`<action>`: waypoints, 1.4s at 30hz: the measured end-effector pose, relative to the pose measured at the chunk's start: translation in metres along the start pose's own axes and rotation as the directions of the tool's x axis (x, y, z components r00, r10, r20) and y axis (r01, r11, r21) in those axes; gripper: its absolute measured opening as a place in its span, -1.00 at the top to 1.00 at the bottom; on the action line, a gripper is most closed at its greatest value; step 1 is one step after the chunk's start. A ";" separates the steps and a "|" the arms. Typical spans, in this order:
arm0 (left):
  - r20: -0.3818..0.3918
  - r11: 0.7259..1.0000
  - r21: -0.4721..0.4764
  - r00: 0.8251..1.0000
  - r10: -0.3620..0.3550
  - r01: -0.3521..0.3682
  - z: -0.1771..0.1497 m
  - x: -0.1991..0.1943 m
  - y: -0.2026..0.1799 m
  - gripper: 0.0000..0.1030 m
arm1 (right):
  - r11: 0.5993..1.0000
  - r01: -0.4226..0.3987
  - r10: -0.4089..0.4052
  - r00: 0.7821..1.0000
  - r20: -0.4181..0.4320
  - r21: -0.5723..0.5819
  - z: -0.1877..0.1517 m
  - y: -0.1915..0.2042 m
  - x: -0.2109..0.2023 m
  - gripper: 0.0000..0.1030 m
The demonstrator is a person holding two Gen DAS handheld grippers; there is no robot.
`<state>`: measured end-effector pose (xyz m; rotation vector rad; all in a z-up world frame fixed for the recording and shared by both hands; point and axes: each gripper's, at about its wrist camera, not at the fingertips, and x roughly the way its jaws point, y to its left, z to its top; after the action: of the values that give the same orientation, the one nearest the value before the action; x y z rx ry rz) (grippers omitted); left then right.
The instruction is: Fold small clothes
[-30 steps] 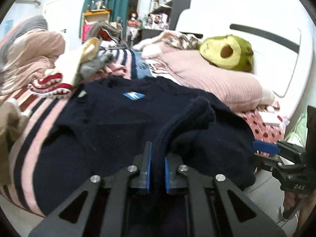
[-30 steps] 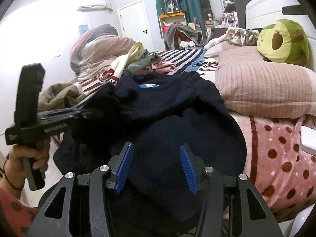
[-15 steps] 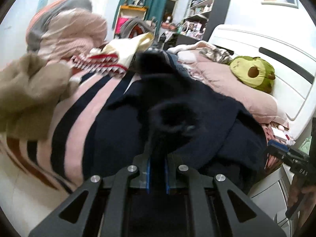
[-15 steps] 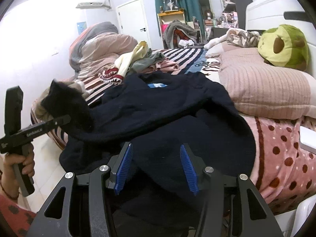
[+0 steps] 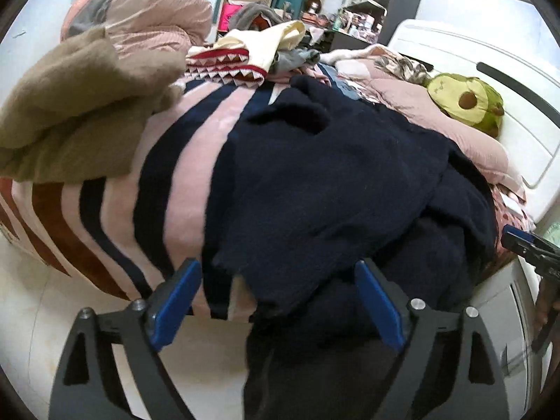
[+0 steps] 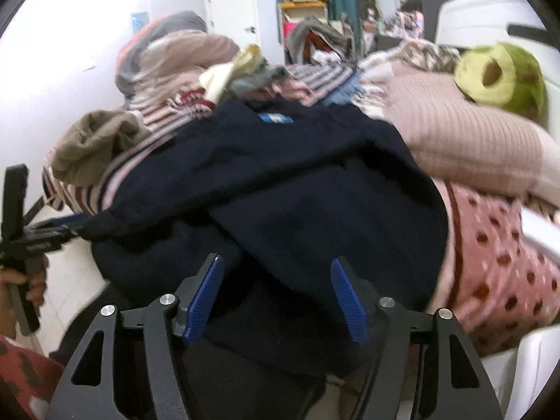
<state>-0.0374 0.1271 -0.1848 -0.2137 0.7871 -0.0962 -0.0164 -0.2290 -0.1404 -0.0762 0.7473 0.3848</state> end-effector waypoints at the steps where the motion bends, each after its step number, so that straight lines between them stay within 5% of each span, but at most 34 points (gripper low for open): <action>1: -0.012 1.000 -0.001 1.000 -0.008 0.008 -0.002 0.000 0.005 -0.69 | 1.000 0.009 -0.008 1.000 -0.018 0.024 -0.008 -0.008 -0.001 -0.22; 9: -0.056 0.978 -0.110 0.982 -0.183 0.176 -0.002 0.018 0.018 -0.71 | 0.975 0.060 -0.043 0.996 -0.079 0.216 -0.049 -0.057 -0.006 -0.59; 18: -0.100 0.968 -0.153 0.972 -0.214 0.197 0.003 0.043 0.010 -0.84 | 0.900 -0.072 0.123 0.988 -0.094 0.429 -0.081 -0.090 0.012 -0.77; 23: -0.122 0.969 -0.167 0.972 -0.201 0.179 0.004 0.052 0.015 -0.96 | 0.892 -0.076 0.135 0.985 -0.103 0.445 -0.085 -0.095 0.021 -0.85; 32: -0.145 0.926 -0.278 0.941 -0.305 0.257 0.004 0.075 0.019 -0.92 | 0.836 -0.215 0.270 0.962 -0.038 0.506 -0.086 -0.108 0.040 -0.85; 36: -0.139 0.885 -0.326 0.909 -0.393 0.333 0.006 0.080 0.016 -0.32 | 0.808 -0.318 0.363 0.932 0.007 0.496 -0.079 -0.103 0.044 -0.75; 38: -0.137 0.865 -0.341 0.891 -0.432 0.367 0.008 0.079 0.013 0.05 | 0.801 -0.351 0.389 0.921 0.024 0.486 -0.075 -0.098 0.043 -0.38; 42: -0.124 0.885 -0.284 0.901 -0.415 0.369 0.016 0.065 0.002 0.50 | 0.812 -0.381 0.402 0.914 0.050 0.442 -0.065 -0.087 0.035 0.07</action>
<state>0.0195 0.1210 -0.2188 -0.6177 0.9298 -0.4064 -0.0030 -0.3117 -0.2174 0.5146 0.8829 0.5988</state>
